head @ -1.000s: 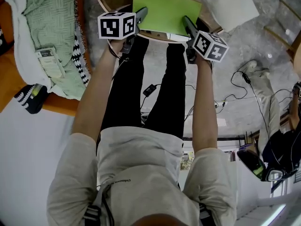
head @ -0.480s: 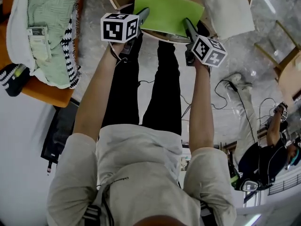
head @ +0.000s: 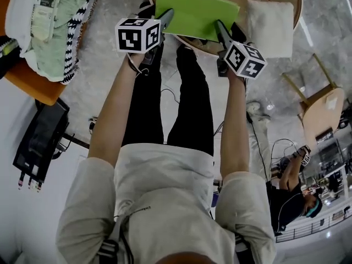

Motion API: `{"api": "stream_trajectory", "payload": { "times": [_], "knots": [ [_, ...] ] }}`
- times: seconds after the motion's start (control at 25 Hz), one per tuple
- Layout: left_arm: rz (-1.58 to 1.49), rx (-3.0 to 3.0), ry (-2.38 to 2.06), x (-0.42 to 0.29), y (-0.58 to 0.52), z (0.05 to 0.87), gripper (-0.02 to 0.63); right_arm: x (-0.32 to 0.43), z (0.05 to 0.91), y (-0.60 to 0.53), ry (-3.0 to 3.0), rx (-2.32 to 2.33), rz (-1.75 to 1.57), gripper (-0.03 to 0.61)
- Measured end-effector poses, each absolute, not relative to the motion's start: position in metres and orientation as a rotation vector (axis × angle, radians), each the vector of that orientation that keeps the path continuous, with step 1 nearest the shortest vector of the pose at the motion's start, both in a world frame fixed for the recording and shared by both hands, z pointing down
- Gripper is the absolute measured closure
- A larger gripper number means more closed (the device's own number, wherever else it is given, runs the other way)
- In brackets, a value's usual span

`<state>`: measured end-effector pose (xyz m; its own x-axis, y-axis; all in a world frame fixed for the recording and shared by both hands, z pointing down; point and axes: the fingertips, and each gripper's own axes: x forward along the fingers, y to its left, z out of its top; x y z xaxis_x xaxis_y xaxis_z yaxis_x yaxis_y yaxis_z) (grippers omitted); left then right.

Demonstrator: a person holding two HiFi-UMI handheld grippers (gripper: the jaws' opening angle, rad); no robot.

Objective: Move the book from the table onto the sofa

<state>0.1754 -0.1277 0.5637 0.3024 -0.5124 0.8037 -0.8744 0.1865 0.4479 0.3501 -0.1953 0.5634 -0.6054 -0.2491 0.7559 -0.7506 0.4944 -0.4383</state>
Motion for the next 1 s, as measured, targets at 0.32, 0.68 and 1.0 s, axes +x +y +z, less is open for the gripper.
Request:
{"api": "stream_trajectory", "payload": {
  "times": [0.32,0.68,1.0],
  "knots": [
    [0.311,1.367,-1.480,0.149,-0.080,0.558,0.399,0.312,0.558,-0.172,-2.138,0.662,0.968,0.390],
    [0.129,1.151,-1.657,0.080,0.012,0.550,0.399,0.210,0.549,-0.123,-2.173,0.348,0.797,0.390],
    [-0.011,1.020,-1.766,0.012,0.071,0.531,0.399,0.115,0.526,-0.085,-2.217,0.159,0.645,0.390]
  ]
}}
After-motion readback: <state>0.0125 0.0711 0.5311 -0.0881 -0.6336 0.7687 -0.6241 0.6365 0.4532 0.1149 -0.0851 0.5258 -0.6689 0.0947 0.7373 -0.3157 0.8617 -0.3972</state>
